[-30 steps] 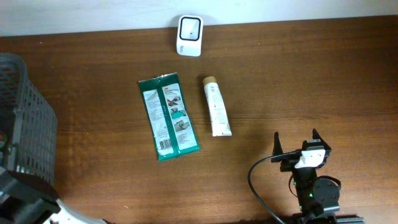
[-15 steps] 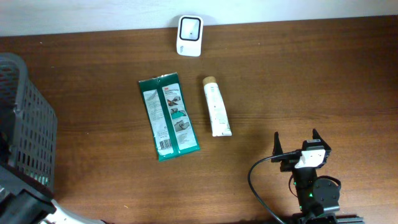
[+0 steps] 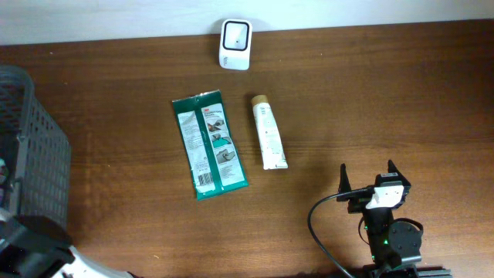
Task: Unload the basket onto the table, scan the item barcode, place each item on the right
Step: 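Reach the left gripper into the basket and grasp the mint-green wipes pack, then place the wipes pack on the table left of the gloves pack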
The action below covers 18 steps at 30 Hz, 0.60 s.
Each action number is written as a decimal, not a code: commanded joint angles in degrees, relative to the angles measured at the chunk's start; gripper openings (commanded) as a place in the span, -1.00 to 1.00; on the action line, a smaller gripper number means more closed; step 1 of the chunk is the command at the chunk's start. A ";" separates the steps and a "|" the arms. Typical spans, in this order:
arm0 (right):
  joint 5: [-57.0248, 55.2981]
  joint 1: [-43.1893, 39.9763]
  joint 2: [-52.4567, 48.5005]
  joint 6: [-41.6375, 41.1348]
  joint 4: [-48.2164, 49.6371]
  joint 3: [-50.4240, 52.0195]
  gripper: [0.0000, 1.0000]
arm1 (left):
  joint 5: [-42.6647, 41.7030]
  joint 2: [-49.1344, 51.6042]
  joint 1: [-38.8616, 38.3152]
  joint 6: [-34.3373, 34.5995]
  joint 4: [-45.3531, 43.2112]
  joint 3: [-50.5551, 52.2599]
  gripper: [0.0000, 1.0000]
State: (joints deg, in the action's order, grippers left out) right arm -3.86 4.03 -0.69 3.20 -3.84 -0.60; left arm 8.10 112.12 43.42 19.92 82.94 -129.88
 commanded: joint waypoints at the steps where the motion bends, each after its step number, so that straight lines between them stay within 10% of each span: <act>1: -0.70 -0.35 0.33 -0.24 -0.44 0.28 0.97 | -2.75 -6.38 -8.28 -0.39 1.64 -10.01 -1.00; 9: -0.70 -0.35 0.33 -0.24 -0.42 0.28 0.97 | 8.92 -8.81 -41.77 0.44 6.84 4.57 -1.00; 18: -0.70 -0.35 0.33 -0.24 -0.44 0.28 0.97 | 7.32 -8.46 -45.42 6.38 -30.99 56.30 -1.00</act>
State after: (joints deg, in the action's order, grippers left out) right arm -3.88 4.03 -0.69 3.22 -3.84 -0.62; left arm 15.22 104.49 -1.39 25.21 57.54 -79.37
